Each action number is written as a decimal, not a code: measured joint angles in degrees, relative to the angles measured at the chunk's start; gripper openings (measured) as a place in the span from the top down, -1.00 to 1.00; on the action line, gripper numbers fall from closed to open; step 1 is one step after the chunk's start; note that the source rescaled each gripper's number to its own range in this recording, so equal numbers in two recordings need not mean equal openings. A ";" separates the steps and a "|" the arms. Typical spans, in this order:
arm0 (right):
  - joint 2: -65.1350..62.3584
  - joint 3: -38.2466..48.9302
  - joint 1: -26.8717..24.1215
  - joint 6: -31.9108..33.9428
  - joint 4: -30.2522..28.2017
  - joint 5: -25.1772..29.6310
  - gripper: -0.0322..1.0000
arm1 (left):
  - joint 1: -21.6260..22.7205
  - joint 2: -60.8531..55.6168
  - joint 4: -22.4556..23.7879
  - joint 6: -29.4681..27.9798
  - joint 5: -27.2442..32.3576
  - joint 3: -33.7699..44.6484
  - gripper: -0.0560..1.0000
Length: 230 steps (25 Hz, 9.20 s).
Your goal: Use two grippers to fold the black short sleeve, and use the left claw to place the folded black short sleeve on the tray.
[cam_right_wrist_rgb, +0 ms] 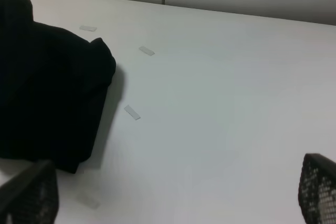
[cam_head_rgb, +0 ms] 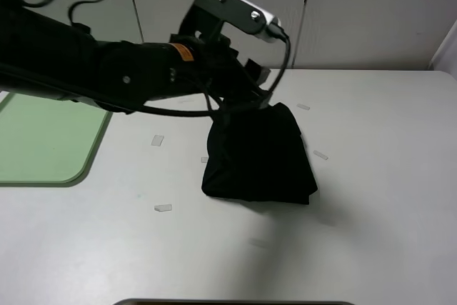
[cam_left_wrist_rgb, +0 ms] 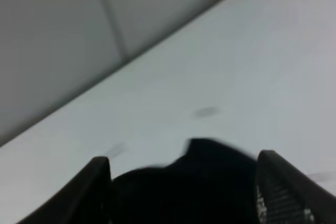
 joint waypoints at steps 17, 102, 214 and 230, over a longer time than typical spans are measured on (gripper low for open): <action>0.00 0.00 0.00 0.00 0.00 0.00 -1.00 | 9.67 6.83 -4.11 2.06 -9.19 9.46 -0.62; 0.00 0.00 0.00 0.00 0.16 0.00 -1.00 | -2.04 10.26 -10.54 -20.38 12.37 -1.38 -0.23; 0.00 0.00 0.00 0.05 0.21 0.00 -1.00 | -3.14 29.65 11.77 -6.02 -40.40 -3.94 -0.96; 0.00 0.00 0.00 0.05 0.21 0.00 -1.00 | -2.99 45.16 13.04 -4.57 -39.12 -22.87 -0.96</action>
